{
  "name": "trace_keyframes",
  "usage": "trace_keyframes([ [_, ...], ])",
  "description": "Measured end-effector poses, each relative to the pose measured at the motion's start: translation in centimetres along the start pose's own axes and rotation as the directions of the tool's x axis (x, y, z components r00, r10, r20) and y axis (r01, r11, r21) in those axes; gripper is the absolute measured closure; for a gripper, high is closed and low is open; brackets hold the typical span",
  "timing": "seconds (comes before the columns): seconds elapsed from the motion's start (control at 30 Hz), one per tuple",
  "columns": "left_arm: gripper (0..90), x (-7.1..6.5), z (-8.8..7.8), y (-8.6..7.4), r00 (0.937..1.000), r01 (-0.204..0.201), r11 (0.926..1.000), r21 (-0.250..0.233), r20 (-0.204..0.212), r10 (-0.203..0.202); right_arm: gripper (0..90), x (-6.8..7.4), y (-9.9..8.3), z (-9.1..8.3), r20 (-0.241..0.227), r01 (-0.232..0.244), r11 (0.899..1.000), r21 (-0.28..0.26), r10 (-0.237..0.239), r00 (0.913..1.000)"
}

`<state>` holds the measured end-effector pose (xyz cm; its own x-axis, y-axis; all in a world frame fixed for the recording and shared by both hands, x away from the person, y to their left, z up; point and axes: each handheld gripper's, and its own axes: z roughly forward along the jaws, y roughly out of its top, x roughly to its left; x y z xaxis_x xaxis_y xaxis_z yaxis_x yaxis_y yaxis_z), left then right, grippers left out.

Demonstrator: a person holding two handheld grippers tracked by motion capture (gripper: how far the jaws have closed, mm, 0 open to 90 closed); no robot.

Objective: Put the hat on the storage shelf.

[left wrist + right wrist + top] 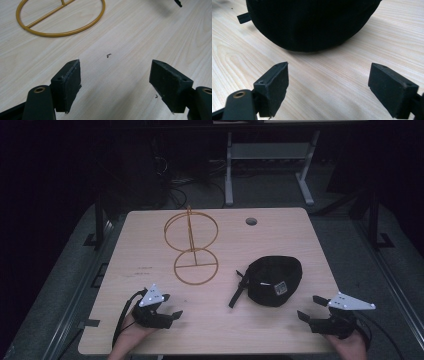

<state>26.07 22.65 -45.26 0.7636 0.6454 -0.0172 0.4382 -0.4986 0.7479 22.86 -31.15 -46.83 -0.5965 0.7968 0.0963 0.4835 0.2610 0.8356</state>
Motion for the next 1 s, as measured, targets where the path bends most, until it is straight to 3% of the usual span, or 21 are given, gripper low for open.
trace_keyframes([
  [0.37,25.1,-0.3,0.1,0.4,0.9996,0.003,0.9999,-0.01,0.029,-0.003,16.0,0.1,0.0,-0.1,-0.005,-0.006,1.0,-0.004,0.006,1.0],
  [0.5,25.0,-0.6,0.3,0.8,0.9986,0.025,0.9994,-0.024,0.048,-0.023,15.8,0.0,-0.1,0.0,-0.006,-0.011,1.0,-0.005,0.011,0.9999],
  [0.77,24.3,-1.4,0.7,1.9,0.9978,0.002,0.9997,-0.025,0.067,0.0,15.8,0.0,-0.1,-0.2,-0.011,-0.017,1.0,-0.014,0.016,0.9998],
  [1.0,24.0,-2.5,1.3,3.4,0.9923,-0.028,0.9995,-0.015,0.121,0.029,15.8,-0.1,0.0,-0.1,-0.016,-0.012,1.0,-0.014,0.012,0.9998],
])
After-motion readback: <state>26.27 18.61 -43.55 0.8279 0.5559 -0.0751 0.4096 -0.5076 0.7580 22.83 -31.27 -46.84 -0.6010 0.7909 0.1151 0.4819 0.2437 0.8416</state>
